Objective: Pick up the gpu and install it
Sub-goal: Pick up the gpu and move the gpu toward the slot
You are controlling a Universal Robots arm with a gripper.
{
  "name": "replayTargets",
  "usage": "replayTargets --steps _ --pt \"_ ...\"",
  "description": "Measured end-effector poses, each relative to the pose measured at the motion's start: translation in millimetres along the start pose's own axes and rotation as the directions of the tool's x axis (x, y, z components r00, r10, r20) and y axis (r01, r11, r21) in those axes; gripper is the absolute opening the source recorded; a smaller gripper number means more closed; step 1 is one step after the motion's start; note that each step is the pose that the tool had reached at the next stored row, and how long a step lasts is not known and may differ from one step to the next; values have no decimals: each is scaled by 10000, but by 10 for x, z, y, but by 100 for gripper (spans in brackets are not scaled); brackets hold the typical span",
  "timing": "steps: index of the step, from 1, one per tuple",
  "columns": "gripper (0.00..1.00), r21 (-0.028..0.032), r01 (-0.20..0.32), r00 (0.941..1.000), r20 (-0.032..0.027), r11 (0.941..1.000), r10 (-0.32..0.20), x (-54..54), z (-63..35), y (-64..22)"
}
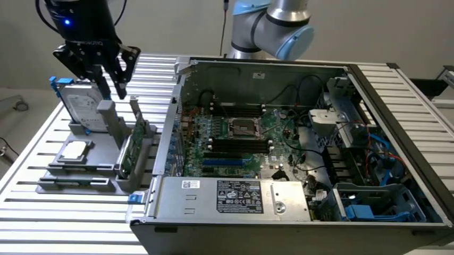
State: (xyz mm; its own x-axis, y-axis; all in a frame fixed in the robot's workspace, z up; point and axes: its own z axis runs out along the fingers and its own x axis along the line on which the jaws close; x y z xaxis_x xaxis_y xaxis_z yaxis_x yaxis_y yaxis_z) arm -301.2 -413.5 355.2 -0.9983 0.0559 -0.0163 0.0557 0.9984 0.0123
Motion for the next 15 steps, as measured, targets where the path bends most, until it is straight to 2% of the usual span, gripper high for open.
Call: replayTargets --steps 15 --pt "38 -2 125 9999 -1 9999 -125 -7 271 -209"
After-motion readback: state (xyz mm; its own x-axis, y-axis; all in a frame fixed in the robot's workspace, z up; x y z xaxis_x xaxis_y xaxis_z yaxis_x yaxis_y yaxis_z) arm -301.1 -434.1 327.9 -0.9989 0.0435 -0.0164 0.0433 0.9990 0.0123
